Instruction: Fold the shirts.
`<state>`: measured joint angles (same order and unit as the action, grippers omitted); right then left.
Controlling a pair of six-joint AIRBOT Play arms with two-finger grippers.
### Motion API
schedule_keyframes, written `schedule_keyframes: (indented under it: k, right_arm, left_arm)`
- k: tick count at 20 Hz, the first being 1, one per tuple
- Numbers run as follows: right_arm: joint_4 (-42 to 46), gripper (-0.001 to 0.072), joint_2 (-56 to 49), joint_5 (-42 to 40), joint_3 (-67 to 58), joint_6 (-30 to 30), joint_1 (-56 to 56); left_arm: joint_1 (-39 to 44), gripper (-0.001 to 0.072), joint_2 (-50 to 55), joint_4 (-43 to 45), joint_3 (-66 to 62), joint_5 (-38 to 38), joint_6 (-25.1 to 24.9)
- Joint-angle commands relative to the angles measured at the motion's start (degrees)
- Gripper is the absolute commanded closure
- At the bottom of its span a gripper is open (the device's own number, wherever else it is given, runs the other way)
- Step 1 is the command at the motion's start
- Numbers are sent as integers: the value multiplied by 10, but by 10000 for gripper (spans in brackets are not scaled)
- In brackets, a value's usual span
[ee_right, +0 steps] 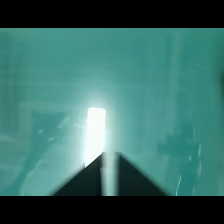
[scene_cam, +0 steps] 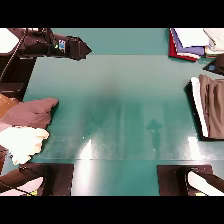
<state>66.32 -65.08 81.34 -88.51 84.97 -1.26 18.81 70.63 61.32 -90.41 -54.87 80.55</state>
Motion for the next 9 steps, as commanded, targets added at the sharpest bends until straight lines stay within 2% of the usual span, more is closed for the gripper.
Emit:
schedule_keyframes:
  k: [1, 5, 9]
  right_arm:
    - [-3, 698, 0, -36, -12, 0, 113]
    - [-3, 698, 0, -53, -12, 0, 170]
    - [-3, 698, 0, -52, -12, 0, 174]
  left_arm:
    - [0, 684, 0, -1, 0, 0, 0]
    - [0, 684, 0, -1, 0, 0, 0]
    - [0, 683, 0, -1, 0, 0, 0]
